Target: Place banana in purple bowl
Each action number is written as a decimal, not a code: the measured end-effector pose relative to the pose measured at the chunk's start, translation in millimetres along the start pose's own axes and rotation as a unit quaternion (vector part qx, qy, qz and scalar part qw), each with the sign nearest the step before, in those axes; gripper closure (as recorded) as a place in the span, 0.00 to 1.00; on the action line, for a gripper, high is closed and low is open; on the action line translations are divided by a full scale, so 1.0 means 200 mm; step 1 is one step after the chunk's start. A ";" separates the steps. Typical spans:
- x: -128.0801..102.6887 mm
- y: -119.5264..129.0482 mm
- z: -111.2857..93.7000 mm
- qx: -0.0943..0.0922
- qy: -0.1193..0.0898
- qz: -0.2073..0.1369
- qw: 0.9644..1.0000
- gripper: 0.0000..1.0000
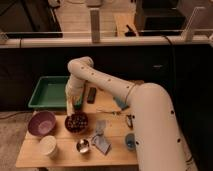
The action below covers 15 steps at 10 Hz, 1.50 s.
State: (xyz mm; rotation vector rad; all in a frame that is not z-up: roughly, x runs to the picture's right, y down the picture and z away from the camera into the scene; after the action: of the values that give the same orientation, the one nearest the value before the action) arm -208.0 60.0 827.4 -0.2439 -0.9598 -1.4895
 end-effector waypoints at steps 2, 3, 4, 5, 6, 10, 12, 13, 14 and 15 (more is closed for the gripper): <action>0.00 -0.13 -0.01 0.031 -0.002 -0.026 0.999 0.73; 0.00 -0.20 0.01 0.046 -0.007 -0.042 0.998 0.85; -0.01 -0.26 0.04 0.053 -0.013 -0.054 0.997 0.93; -0.02 -0.33 0.07 0.062 -0.020 -0.066 0.996 0.98; -0.04 -0.41 0.11 0.078 -0.034 -0.084 0.993 1.00; -0.10 -0.54 0.14 0.119 -0.071 -0.137 0.981 1.00; -0.13 -0.58 0.16 0.117 -0.086 -0.158 0.977 0.90; -0.16 -0.62 0.18 0.105 -0.089 -0.171 0.976 0.80; -0.19 -0.66 0.20 0.092 -0.092 -0.185 0.974 0.70; -0.20 -0.68 0.20 0.082 -0.091 -0.195 0.973 0.62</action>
State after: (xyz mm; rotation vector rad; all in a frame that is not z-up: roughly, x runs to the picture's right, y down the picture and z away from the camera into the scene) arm -338.7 97.9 770.6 -0.0724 -1.3278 -1.7538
